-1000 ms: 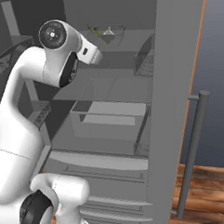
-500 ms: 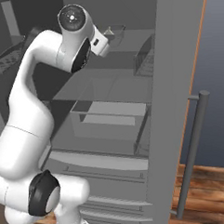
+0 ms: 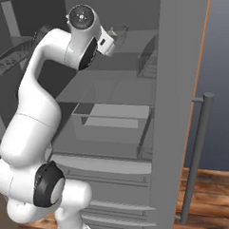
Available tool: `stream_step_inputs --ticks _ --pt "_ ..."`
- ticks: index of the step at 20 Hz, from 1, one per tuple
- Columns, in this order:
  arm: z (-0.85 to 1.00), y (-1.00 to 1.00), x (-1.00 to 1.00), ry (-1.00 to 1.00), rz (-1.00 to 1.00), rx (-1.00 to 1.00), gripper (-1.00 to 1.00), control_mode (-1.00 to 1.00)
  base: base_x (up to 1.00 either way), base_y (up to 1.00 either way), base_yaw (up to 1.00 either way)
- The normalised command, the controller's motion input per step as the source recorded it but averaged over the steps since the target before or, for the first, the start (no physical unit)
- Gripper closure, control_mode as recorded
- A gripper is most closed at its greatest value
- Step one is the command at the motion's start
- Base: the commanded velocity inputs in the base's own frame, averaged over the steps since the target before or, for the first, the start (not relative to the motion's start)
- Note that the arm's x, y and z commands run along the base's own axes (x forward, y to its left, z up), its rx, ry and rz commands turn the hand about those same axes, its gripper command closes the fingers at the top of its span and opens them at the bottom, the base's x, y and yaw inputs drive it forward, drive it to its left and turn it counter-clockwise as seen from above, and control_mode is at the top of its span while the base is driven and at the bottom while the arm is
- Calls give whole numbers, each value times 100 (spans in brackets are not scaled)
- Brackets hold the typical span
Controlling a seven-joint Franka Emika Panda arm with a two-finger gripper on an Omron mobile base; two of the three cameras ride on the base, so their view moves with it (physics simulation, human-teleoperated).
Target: Place the tupperware containing the fish and garlic meal in the microwave. Close the microwave door and press the start button to reheat the meal.
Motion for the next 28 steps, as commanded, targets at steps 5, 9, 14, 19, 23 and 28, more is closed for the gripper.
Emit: stream_step_inputs --ticks 5,9,14,19,23,28 --pt "-9 0 42 0 0 0 -100 -100 0 0 0" --pt "0 0 39 4 0 0 -100 -100 0 0 0" --pt "0 2 38 10 0 0 -100 -100 0 0 0" --pt "0 0 38 9 0 0 -100 -100 0 0 0" --pt "0 0 38 0 0 0 -100 -100 0 0 0" --pt "0 0 41 0 0 0 -100 -100 0 0 0"
